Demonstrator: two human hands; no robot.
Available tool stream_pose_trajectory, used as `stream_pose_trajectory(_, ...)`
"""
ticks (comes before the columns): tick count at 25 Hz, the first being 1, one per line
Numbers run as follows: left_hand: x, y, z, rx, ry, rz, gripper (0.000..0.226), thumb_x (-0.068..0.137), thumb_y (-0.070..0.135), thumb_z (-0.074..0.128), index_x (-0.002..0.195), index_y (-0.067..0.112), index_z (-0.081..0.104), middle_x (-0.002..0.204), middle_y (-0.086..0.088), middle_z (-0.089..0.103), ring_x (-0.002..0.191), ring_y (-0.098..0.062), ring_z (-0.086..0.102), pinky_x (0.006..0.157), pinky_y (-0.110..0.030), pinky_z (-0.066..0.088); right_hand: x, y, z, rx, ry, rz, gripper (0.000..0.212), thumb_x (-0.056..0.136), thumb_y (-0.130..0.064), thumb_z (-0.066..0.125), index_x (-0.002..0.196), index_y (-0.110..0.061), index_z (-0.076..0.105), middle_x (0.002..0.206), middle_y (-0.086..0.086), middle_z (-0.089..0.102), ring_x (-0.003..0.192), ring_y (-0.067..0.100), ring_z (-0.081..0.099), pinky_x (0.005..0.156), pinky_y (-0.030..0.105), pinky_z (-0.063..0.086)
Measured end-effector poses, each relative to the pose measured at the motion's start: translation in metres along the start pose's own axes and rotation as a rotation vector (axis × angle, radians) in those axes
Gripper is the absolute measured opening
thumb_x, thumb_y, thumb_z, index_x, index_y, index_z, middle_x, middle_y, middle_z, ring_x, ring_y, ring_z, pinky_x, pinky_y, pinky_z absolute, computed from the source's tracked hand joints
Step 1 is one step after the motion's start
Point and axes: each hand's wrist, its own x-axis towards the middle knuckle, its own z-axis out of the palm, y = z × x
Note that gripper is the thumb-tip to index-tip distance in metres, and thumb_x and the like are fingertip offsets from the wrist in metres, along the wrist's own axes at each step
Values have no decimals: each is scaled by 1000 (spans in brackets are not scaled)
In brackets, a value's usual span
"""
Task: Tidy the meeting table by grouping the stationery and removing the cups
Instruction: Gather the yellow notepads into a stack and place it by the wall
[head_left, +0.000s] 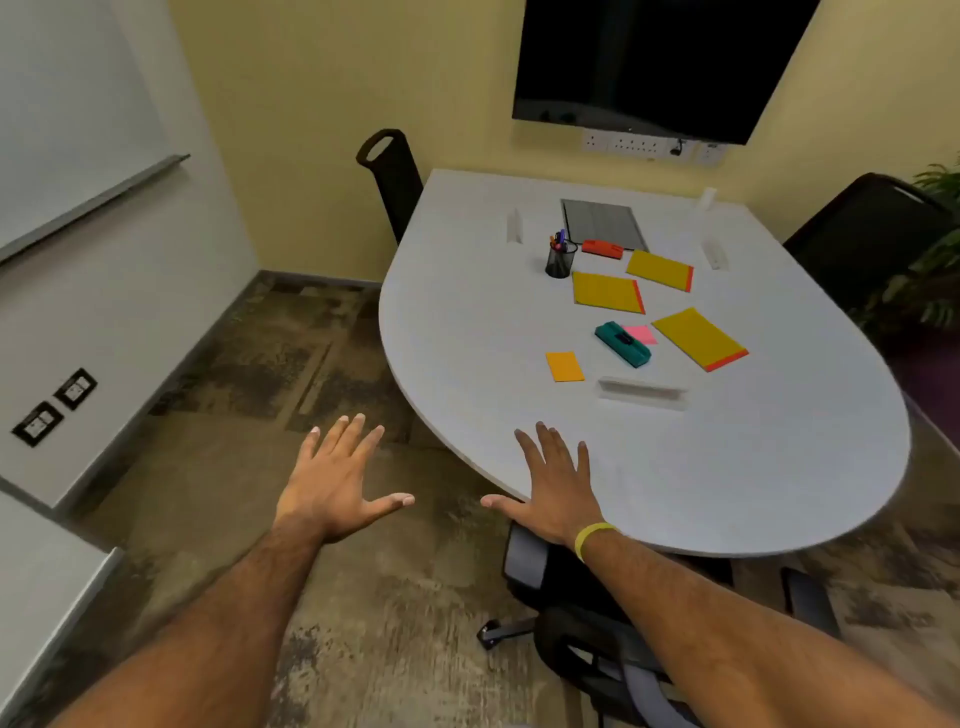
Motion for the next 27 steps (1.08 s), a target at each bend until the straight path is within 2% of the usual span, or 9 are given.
stream_pose_trajectory(6,58,-58,7,25,22,20,118,63,99,5,156,28,14,165,-3,14,152,-20,4,122,-50,0,66,-34,13,55,32,45,111,67,-96,26,156,-34,2,166,1,-6,153,21,-9,118,55,-16)
stream_pose_trajectory(11,154,-115,3,60,7,62,116,63,99,5,156,29,12,165,-2,11,153,-22,2,121,-51,-2,160,-47,20,45,20,110,103,74,-91,28,156,-34,3,166,1,-6,153,22,-8,118,57,-15)
stream_pose_trajectory(16,253,-158,-17,59,-34,112,118,61,99,5,156,29,11,165,-2,8,153,-20,0,121,-51,-2,245,-60,11,92,4,210,105,75,-90,28,157,-31,1,166,3,-6,153,22,-10,118,57,-13)
stream_pose_trajectory(21,344,-182,-24,18,-96,202,123,57,101,6,156,29,11,165,-4,8,153,-22,2,121,-51,-1,308,-79,5,101,7,255,105,76,-89,31,157,-30,1,166,4,-5,153,22,-9,118,56,-14)
stream_pose_trajectory(27,469,-213,4,-11,-145,378,119,61,100,17,156,29,8,166,-2,6,152,-20,2,123,-50,-1,396,-98,20,118,-6,392,106,75,-89,34,157,-30,0,166,3,-6,152,21,-11,119,55,-14)
